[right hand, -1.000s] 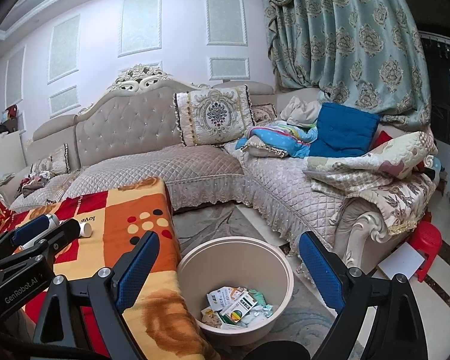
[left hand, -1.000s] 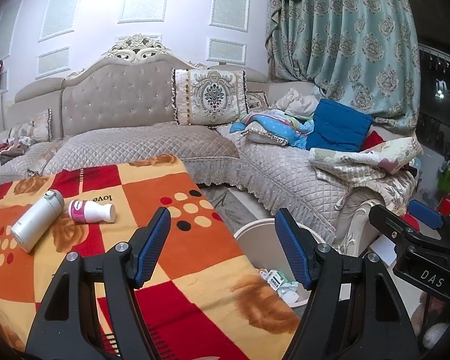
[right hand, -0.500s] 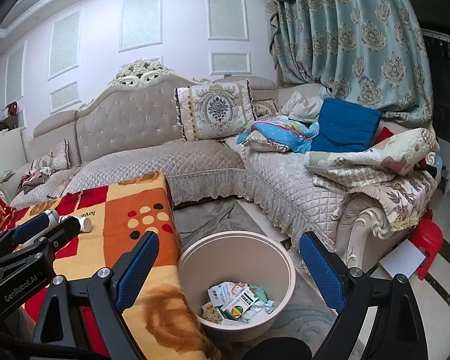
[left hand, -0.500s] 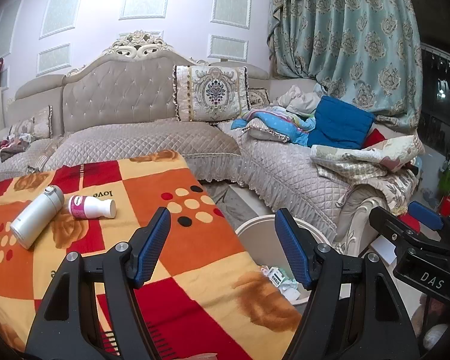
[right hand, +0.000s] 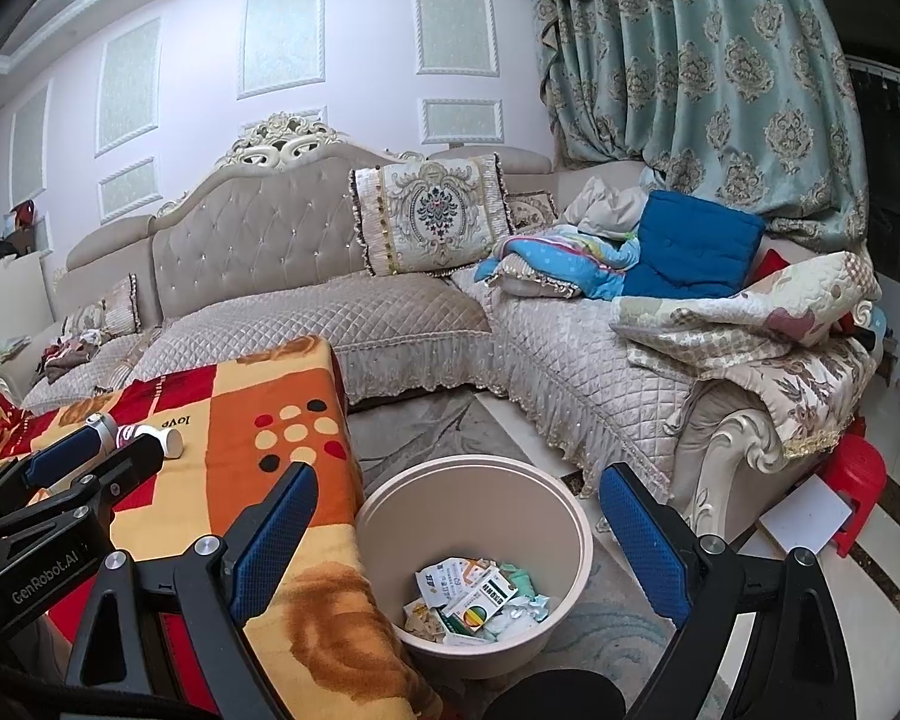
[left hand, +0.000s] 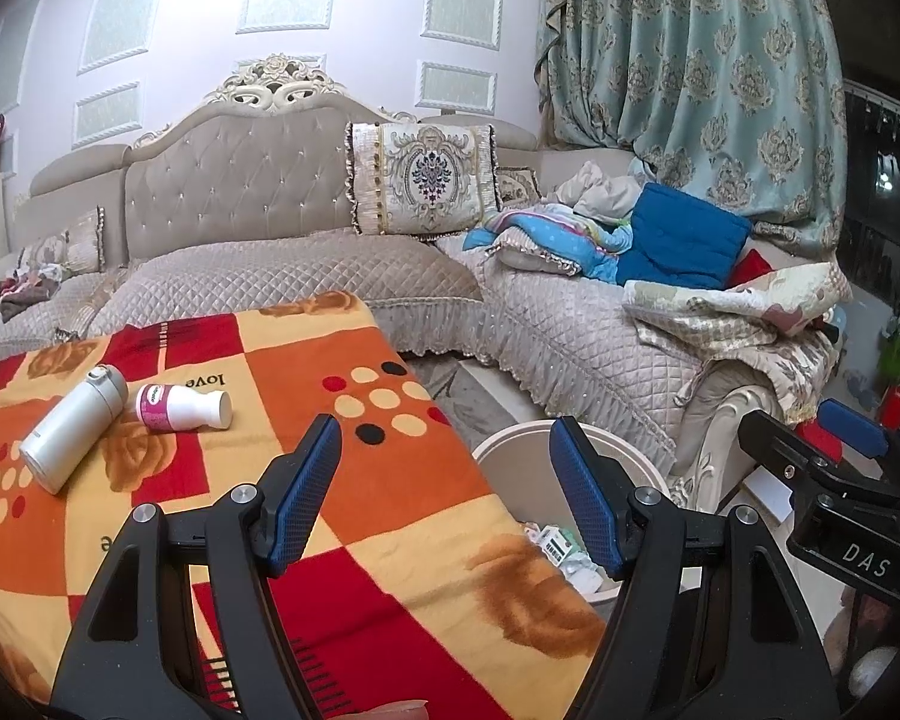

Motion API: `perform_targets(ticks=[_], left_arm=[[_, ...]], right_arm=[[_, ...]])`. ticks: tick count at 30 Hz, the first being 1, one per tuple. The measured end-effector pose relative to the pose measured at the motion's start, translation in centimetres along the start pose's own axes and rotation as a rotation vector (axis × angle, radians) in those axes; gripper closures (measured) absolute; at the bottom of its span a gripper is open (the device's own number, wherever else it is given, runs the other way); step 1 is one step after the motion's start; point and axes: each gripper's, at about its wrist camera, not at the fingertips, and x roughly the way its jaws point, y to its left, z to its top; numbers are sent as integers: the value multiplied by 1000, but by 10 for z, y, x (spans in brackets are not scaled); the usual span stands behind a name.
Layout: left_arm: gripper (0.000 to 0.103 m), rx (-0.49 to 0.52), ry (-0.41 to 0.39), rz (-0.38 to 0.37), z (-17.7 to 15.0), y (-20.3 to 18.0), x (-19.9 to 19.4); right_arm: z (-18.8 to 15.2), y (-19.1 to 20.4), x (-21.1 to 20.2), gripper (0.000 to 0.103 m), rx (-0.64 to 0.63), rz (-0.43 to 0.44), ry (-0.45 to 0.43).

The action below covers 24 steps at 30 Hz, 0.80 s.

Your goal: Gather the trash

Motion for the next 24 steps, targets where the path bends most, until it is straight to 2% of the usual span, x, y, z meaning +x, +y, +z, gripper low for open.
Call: perform_targets(ticks=[24], left_arm=[[32, 11, 7, 5, -2, -4, 2]], right_arm=[[-2, 1, 3, 9, -4, 3, 14]])
